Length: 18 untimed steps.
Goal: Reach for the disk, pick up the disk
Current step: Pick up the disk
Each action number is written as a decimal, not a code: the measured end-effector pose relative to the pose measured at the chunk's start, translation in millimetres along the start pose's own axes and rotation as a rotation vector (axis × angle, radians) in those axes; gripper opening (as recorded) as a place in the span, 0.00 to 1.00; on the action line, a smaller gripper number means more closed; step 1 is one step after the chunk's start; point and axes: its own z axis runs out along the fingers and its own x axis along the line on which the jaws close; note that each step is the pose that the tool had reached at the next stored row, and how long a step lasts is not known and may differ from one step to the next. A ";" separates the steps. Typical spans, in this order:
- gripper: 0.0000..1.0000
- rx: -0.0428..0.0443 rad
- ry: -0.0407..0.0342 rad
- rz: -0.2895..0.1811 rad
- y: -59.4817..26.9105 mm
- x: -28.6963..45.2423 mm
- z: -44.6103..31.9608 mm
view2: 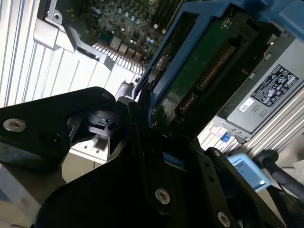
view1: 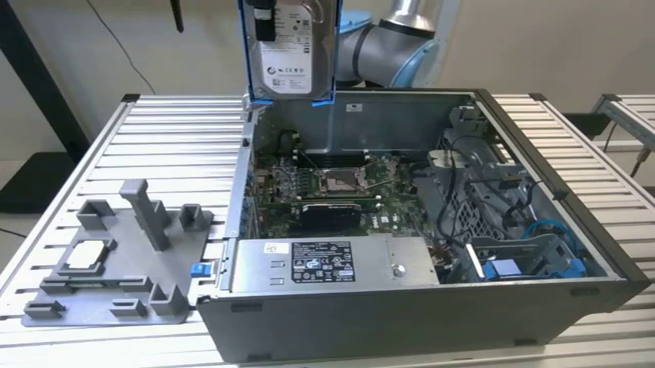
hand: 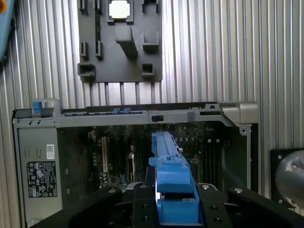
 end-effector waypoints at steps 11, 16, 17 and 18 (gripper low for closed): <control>0.00 -0.0001 0.0001 0.000 -38.4 -2.7 -0.5; 0.00 -0.0002 0.0000 0.000 -55.6 -3.9 -0.6; 0.00 -0.0001 0.0000 0.000 -59.4 -4.2 -0.7; 0.00 -0.0002 0.0000 0.000 -63.3 -4.5 -0.7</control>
